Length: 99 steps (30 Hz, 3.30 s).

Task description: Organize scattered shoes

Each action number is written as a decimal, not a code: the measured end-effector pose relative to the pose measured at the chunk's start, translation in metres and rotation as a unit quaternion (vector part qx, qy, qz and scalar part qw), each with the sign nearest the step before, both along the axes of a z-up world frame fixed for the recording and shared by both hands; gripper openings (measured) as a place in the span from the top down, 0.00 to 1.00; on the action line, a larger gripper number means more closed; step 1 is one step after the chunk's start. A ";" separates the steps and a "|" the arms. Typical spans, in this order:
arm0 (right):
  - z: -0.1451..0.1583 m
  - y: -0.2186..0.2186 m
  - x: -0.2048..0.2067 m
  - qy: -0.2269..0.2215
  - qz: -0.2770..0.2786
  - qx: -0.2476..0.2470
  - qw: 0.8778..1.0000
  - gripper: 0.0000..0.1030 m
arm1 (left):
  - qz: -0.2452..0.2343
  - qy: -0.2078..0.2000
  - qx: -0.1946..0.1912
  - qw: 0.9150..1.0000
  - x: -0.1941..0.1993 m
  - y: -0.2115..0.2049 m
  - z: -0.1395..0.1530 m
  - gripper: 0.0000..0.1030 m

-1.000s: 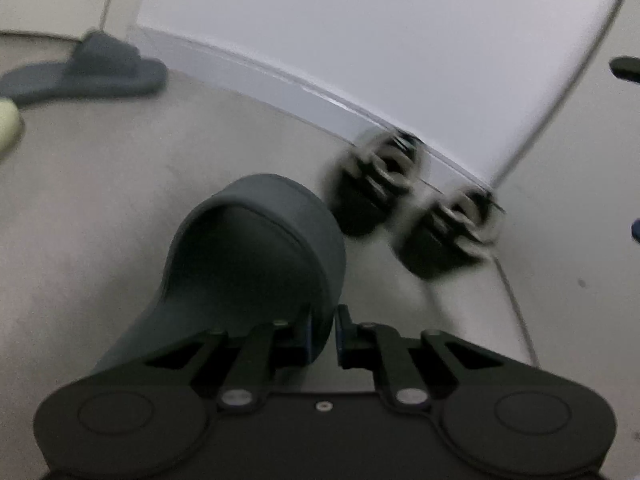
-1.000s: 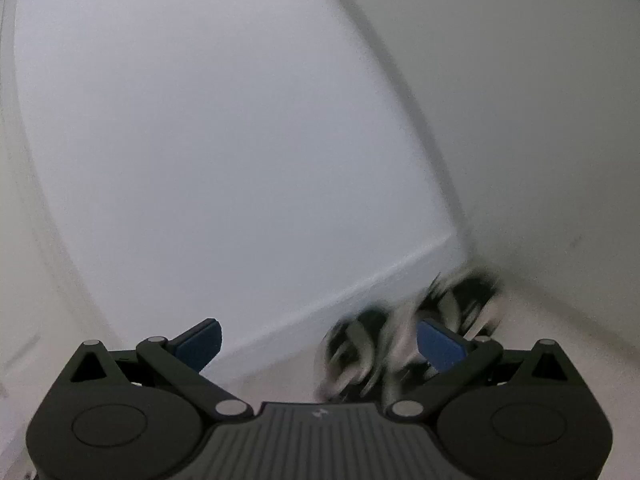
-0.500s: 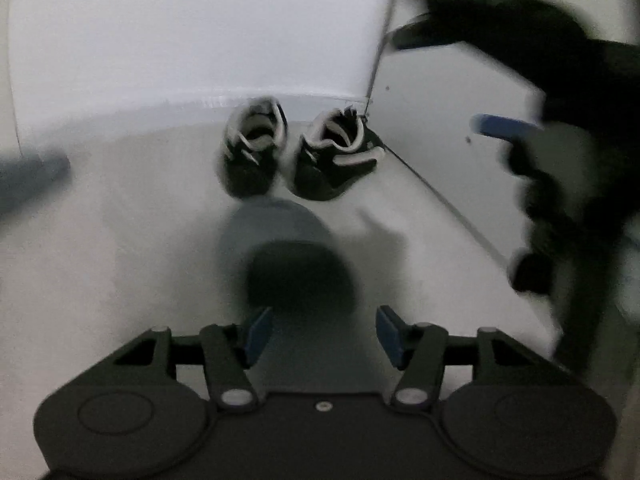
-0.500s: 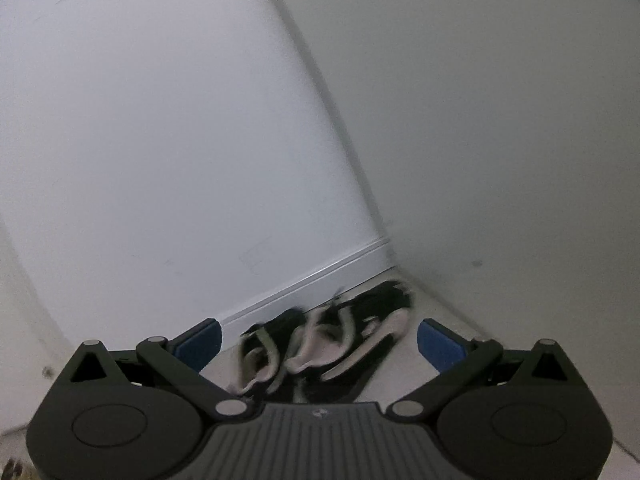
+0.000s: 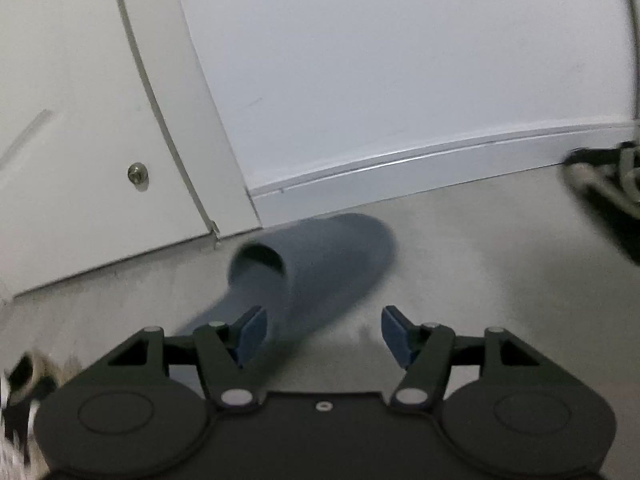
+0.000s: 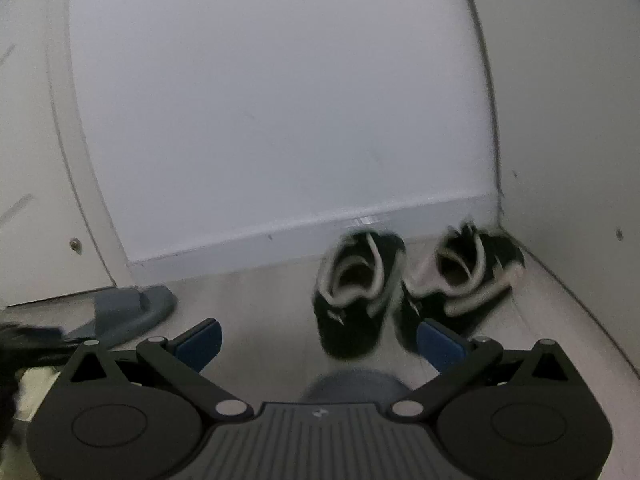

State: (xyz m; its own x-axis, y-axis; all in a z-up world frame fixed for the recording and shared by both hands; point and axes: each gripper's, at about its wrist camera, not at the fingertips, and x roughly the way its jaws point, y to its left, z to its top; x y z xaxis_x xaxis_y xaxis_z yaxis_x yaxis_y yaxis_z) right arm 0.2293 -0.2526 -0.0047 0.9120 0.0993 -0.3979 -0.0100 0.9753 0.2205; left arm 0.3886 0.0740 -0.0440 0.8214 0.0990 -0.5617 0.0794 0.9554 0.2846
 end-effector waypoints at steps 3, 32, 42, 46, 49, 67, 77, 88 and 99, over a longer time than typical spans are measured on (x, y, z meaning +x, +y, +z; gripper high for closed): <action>0.002 0.000 -0.001 0.004 0.000 -0.001 1.000 0.00 | -0.015 0.008 0.028 0.999 0.027 0.001 -0.012 0.37; 0.007 -0.012 -0.010 -0.011 -0.024 0.018 0.999 0.00 | 0.077 0.030 -0.266 0.960 -0.096 -0.145 -0.003 0.87; -0.002 -0.022 -0.015 0.002 -0.044 0.046 0.998 0.00 | 0.081 0.053 -0.289 0.952 -0.180 -0.171 -0.002 0.67; -0.015 -0.019 -0.020 0.032 -0.061 0.008 0.998 0.00 | 0.019 0.020 -0.229 0.973 -0.199 -0.165 0.026 0.38; -0.009 -0.022 -0.030 0.032 -0.064 -0.008 0.997 0.00 | -0.029 -0.026 -0.206 0.978 -0.223 -0.144 0.052 0.29; -0.074 0.071 -0.061 0.203 0.029 -0.223 0.953 0.04 | 0.065 -0.103 -0.341 0.932 -0.279 -0.027 0.045 0.20; -0.066 0.043 -0.043 0.242 0.031 -0.317 0.916 0.17 | 0.056 -0.117 -0.333 0.934 -0.286 -0.028 0.048 0.20; -0.030 0.013 -0.043 0.138 0.015 -0.061 0.988 0.36 | 0.052 -0.101 -0.314 0.943 -0.283 -0.033 0.046 0.20; -0.045 0.014 -0.021 0.159 0.022 -0.053 0.986 0.90 | 0.044 -0.082 -0.293 0.951 -0.279 -0.040 0.042 0.20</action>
State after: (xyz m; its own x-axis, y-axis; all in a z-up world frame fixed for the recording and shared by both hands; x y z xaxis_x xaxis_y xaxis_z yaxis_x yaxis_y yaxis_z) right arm 0.2083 -0.2389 -0.0497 0.7355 0.0779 -0.6730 0.0014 0.9932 0.1164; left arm 0.1100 0.0338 -0.0015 0.9055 -0.1206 -0.4068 -0.0068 0.9545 -0.2981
